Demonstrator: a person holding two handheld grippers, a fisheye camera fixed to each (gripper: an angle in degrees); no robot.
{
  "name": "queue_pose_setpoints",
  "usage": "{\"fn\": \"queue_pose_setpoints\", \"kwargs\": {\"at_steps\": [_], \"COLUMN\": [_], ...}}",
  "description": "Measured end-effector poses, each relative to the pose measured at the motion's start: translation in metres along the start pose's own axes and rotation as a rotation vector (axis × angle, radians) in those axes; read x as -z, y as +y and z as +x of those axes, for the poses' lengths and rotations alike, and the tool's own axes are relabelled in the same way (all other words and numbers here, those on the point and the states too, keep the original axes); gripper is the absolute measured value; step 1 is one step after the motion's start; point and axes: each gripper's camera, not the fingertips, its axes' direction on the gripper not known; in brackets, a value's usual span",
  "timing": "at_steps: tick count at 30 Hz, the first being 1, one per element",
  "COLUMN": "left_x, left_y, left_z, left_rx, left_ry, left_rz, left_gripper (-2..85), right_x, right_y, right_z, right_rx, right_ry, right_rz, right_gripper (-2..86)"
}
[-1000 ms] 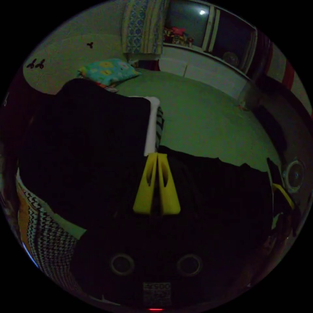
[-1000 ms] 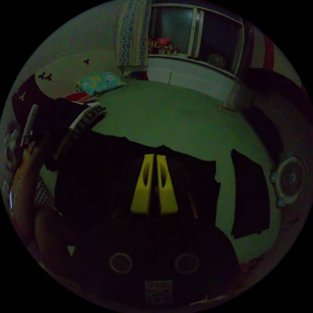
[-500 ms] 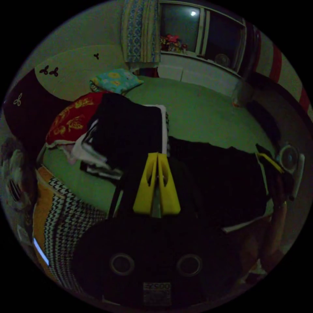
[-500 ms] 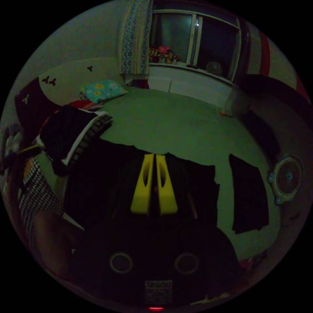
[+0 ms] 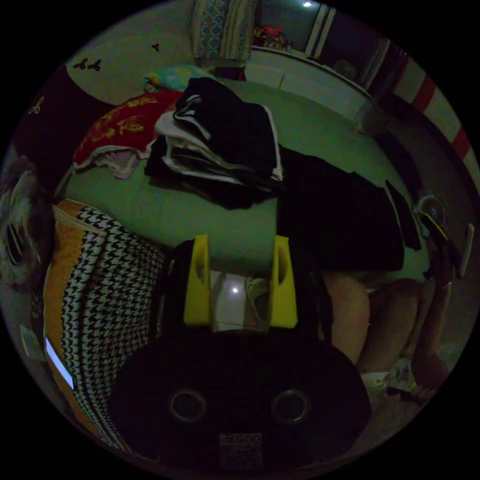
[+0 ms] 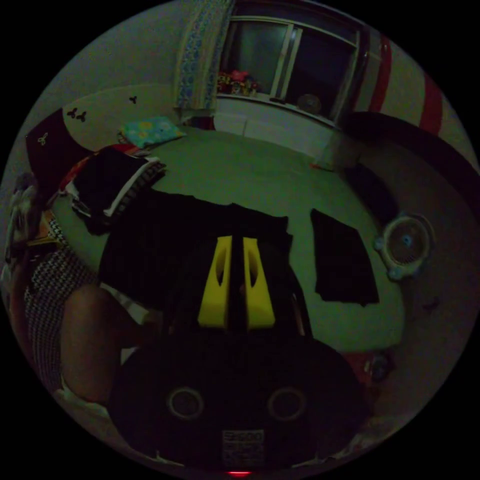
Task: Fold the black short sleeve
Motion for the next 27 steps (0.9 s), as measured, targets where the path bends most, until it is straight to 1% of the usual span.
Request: {"fn": "queue_pose_setpoints", "kwargs": {"at_steps": [3, 10, 13, 17, 20, 24, 27], "left_x": [-0.002, -0.031, -0.047, -0.064, -0.075, -0.098, -0.115], "left_y": [0.024, 0.075, 0.092, 0.109, 0.121, 0.146, 0.163], "left_z": [-0.005, -0.002, 0.008, 0.014, 0.016, 0.023, 0.023], "left_rx": [0.002, -0.058, -0.111, -0.117, -0.125, -0.177, -0.158], "left_ry": [-0.027, -0.006, 0.035, 0.033, 0.033, -0.017, -0.004], "left_rz": [0.016, -0.042, -0.063, -0.069, -0.069, -0.052, -0.034], "left_gripper": [17.5, 16.3, 16.7, 16.9, 16.8, 16.3, 15.4], "right_x": [0.004, -0.001, -0.008, -0.011, -0.013, -0.016, -0.016], "right_y": [0.032, 0.101, 0.123, 0.146, 0.161, 0.179, 0.194], "right_z": [0.029, 0.083, 0.095, 0.106, 0.114, 0.124, 0.133], "right_rx": [-0.068, -0.174, -0.169, -0.168, -0.170, -0.171, -0.171], "right_ry": [0.030, 0.088, 0.082, 0.066, 0.065, 0.068, 0.072], "right_rz": [-0.053, -0.164, -0.205, -0.218, -0.224, -0.244, -0.260], "right_gripper": [-0.1, 0.3, 2.7, 4.9, 5.7, 6.0, 5.9]}}
